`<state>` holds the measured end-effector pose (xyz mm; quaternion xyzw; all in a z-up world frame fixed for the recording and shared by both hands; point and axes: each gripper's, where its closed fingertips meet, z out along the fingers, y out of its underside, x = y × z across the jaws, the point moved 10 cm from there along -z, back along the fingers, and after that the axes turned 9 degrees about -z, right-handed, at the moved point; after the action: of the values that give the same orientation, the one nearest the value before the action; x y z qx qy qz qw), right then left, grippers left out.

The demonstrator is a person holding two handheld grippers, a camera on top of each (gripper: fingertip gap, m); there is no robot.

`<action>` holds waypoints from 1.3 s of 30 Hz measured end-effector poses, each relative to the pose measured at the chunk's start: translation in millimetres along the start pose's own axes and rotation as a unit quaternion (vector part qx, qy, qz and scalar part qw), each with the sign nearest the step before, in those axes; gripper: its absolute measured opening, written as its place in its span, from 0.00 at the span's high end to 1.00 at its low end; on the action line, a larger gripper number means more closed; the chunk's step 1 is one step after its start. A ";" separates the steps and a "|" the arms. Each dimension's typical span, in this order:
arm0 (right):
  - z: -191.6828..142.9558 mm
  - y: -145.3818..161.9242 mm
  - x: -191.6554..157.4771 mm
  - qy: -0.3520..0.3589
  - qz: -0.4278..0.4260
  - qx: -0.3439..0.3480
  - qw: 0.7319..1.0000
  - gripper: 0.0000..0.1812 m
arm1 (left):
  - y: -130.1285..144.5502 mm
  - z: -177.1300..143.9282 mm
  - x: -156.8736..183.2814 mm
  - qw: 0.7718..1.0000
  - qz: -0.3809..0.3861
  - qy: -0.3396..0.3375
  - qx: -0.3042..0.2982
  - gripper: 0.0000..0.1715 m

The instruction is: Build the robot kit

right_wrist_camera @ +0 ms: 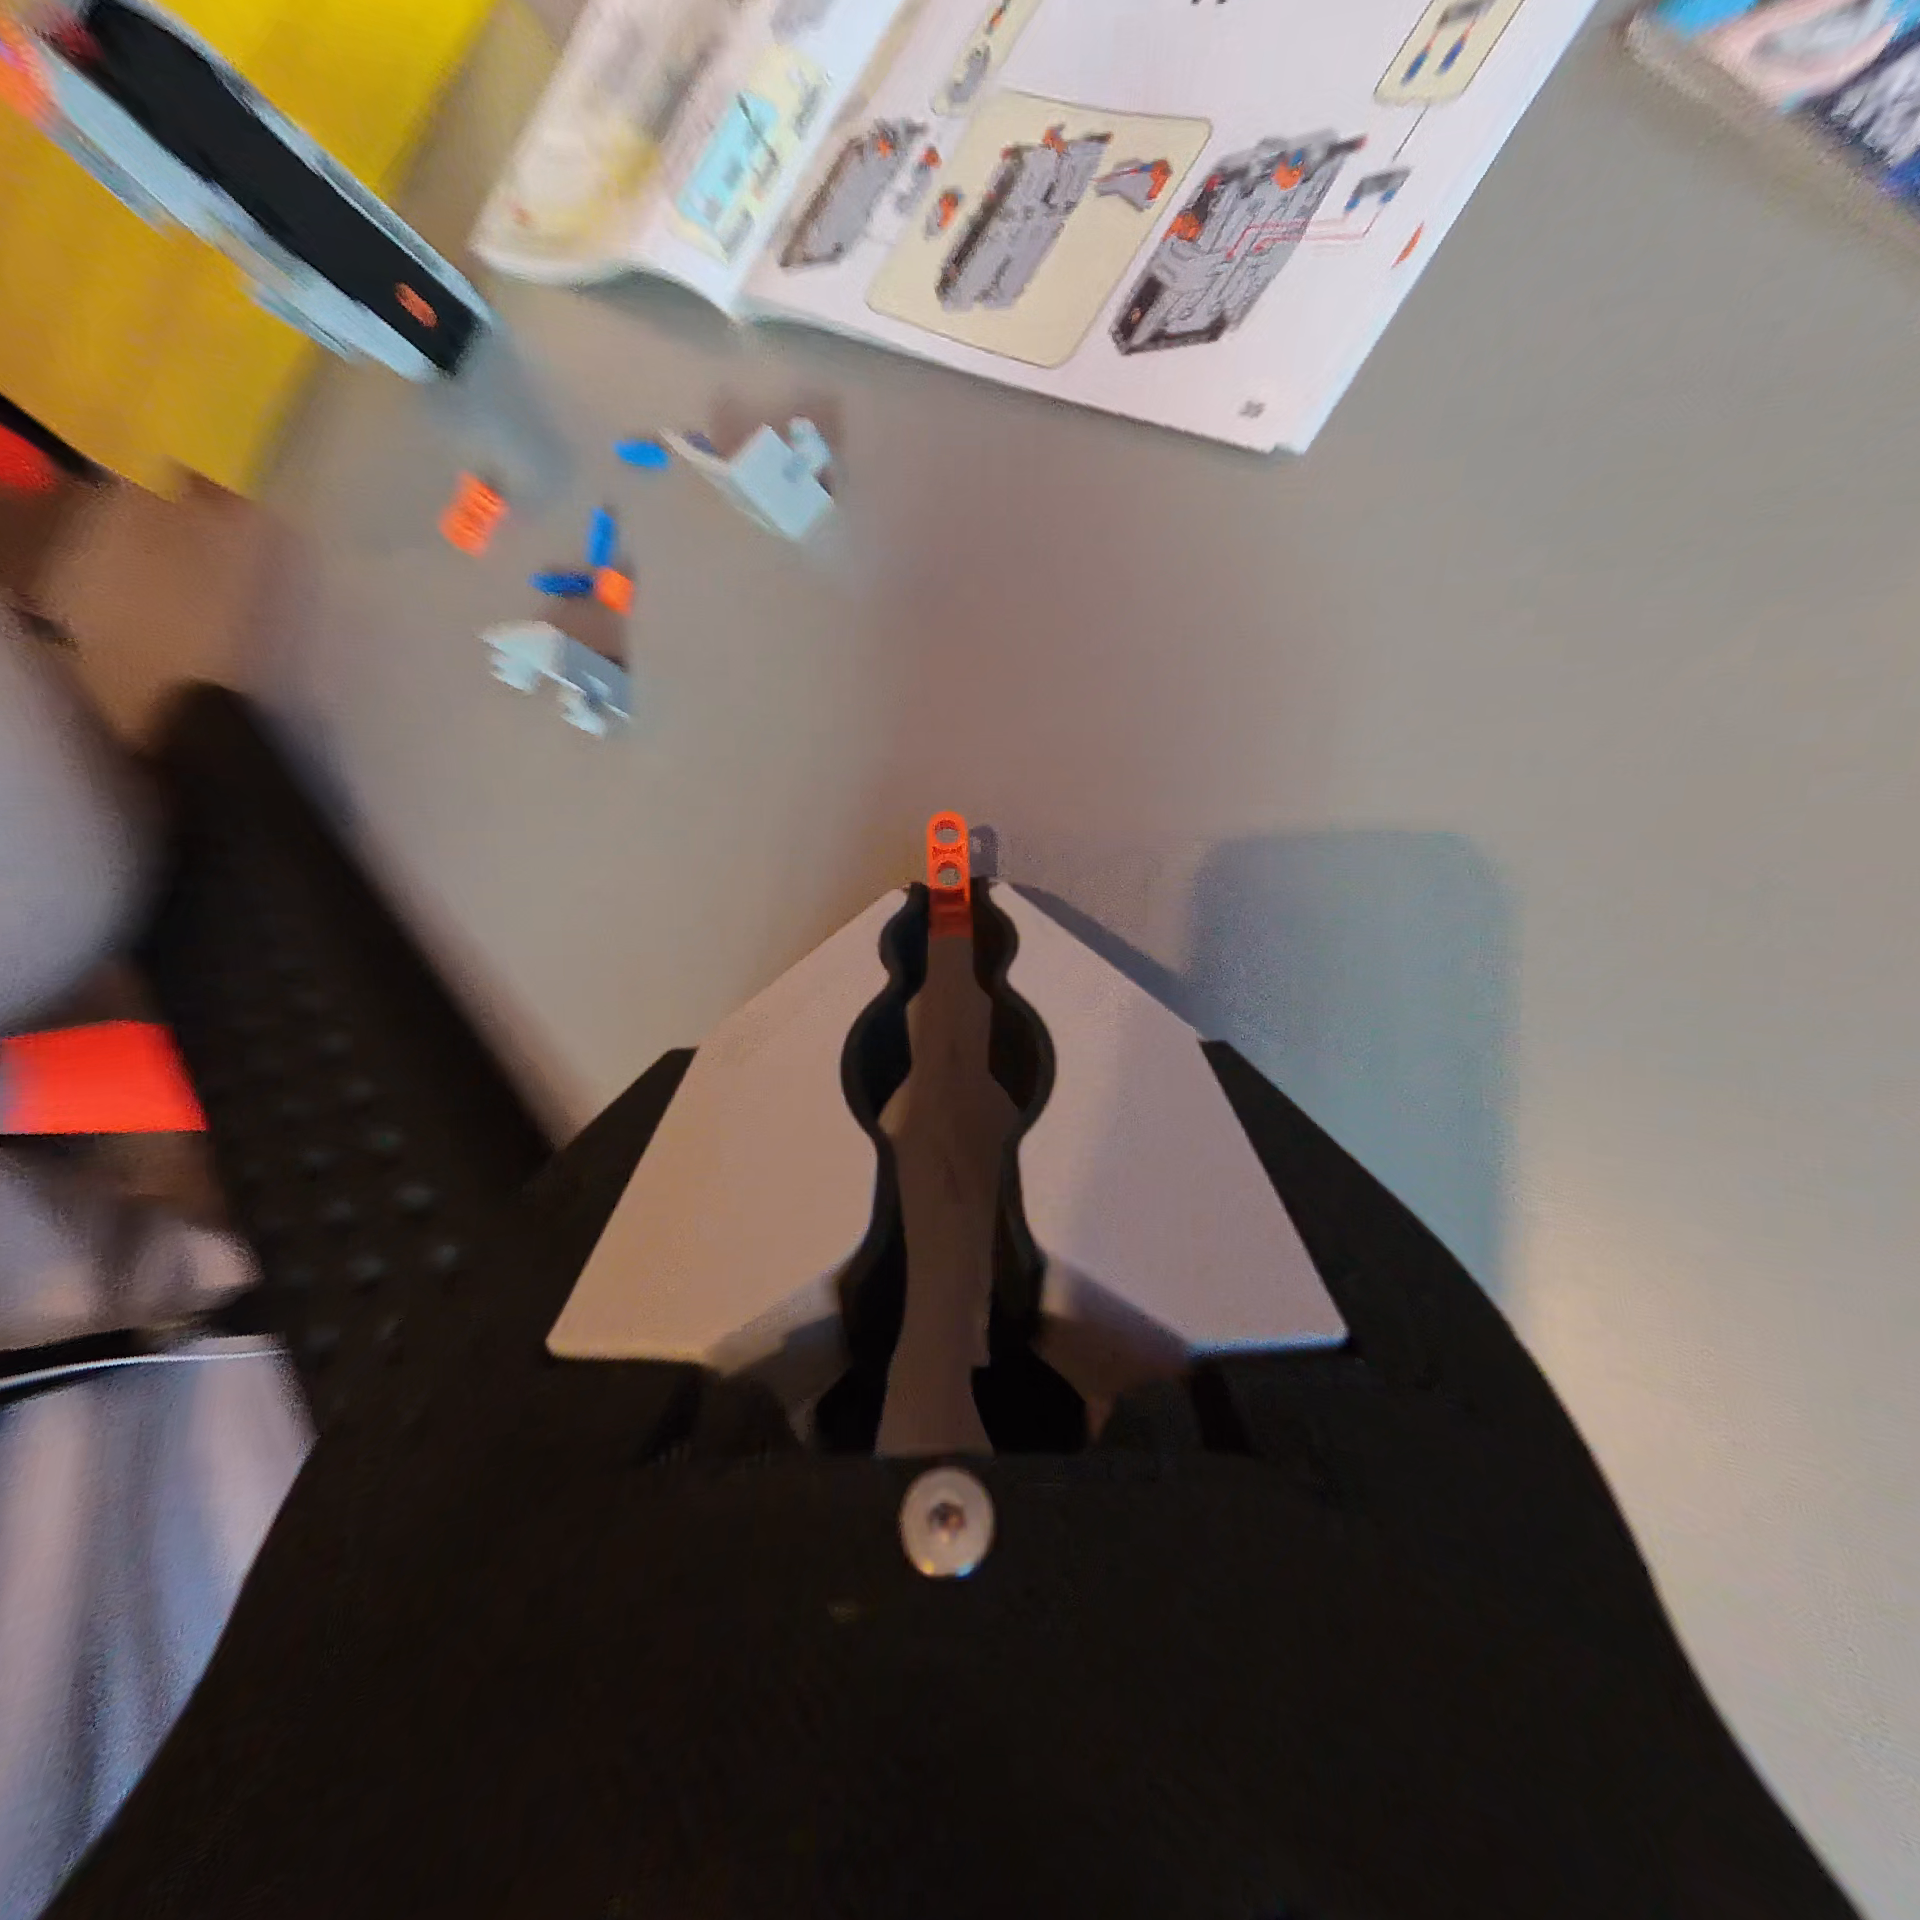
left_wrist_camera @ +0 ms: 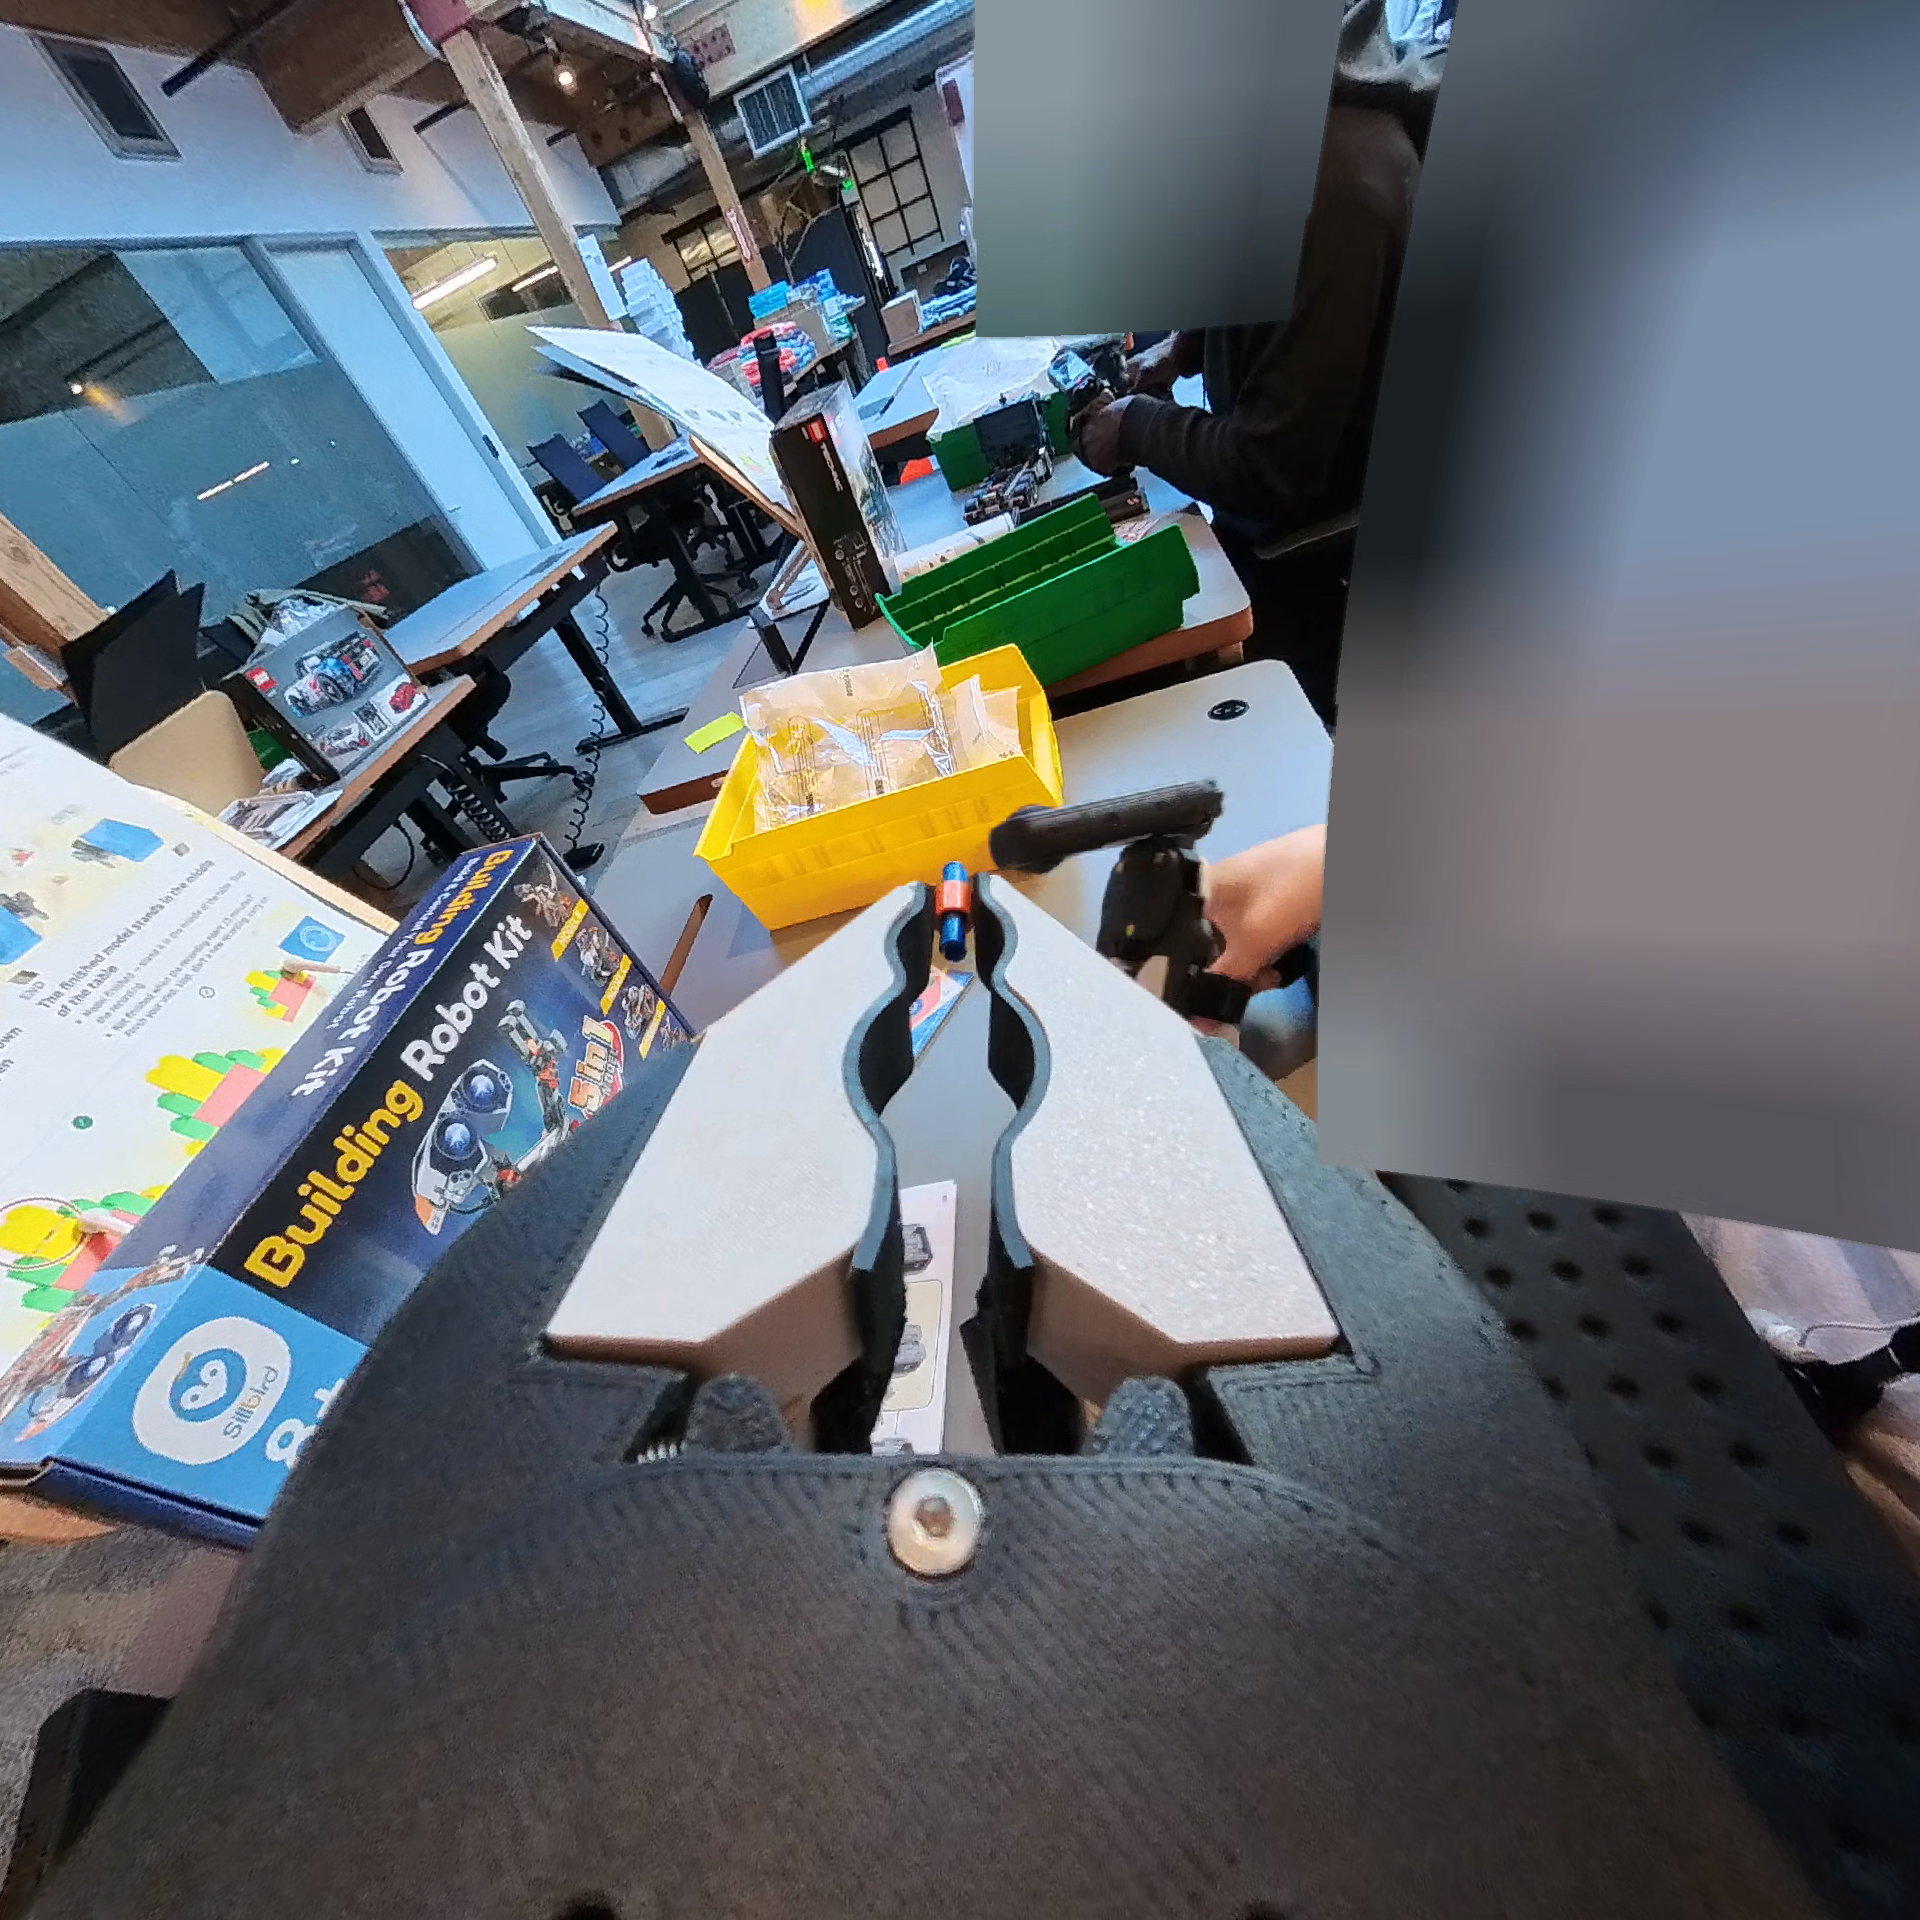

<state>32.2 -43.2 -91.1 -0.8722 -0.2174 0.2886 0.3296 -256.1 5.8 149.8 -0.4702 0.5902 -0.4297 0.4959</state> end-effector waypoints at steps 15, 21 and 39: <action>1.0 -28.9 10.6 -0.356 0.230 -0.017 0.906 0.97 | -2.1 -14.2 0.4 1.000 0.003 -0.010 0.011 0.97; 9.1 -35.5 -1.0 -0.065 -0.161 -0.107 0.979 0.96 | -0.6 -18.4 -2.8 1.000 -0.003 -0.017 0.011 0.97; 26.1 -38.3 -32.8 0.052 -0.391 -0.258 0.882 0.85 | 6.1 -30.3 -12.8 0.999 -0.017 -0.050 -0.004 0.97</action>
<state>-16.1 -23.7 -68.6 -0.7844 -0.5899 0.0239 0.1899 -286.0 20.8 150.4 -0.5031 0.5581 -0.4120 0.5155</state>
